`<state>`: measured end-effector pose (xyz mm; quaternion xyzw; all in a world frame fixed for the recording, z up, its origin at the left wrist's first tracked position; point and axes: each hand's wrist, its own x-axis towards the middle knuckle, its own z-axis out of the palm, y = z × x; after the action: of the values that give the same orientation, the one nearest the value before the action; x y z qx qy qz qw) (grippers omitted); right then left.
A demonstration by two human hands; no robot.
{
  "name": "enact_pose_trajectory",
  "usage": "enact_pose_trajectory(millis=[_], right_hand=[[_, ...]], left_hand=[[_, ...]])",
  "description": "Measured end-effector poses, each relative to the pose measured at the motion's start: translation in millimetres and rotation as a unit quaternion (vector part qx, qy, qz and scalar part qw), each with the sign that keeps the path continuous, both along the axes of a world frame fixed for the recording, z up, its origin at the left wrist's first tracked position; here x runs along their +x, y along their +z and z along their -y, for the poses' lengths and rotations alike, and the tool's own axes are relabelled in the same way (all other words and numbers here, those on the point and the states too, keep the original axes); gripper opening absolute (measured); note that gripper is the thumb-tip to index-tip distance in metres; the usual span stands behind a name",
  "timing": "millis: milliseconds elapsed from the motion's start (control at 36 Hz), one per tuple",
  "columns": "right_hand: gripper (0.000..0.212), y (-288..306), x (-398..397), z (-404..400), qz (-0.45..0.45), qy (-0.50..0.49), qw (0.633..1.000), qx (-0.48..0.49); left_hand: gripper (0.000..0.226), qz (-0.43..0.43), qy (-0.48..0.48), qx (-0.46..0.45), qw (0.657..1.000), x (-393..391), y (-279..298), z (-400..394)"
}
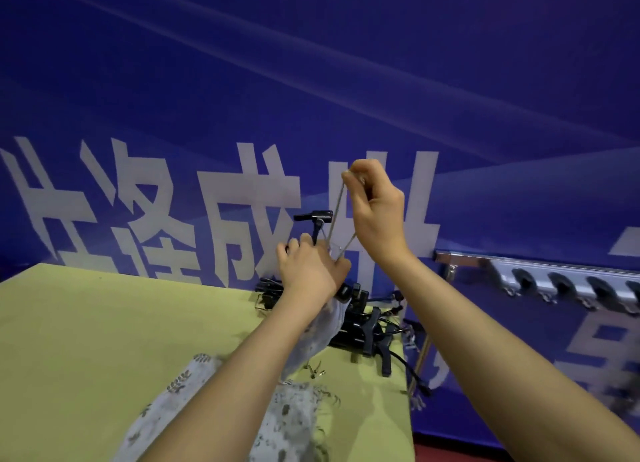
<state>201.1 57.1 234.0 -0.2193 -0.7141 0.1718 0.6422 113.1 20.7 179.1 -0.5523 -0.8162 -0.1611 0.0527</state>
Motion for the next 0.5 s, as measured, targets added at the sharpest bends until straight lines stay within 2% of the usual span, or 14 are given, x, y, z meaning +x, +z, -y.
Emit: enact_pose_trajectory(millis=[389, 500], right_hand=[[0.011, -20.4, 154.6, 9.3, 0.048, -0.005, 0.998, -0.043], [0.010, -33.5, 190.5, 1.5, 0.067, -0.007, 0.995, -0.070]], left_hand=[[0.056, 0.065, -0.033, -0.026, 0.997, 154.4, -20.3, 6.2], [0.059, 0.081, -0.072, -0.016, 0.994, 185.4, -37.1, 1.3]])
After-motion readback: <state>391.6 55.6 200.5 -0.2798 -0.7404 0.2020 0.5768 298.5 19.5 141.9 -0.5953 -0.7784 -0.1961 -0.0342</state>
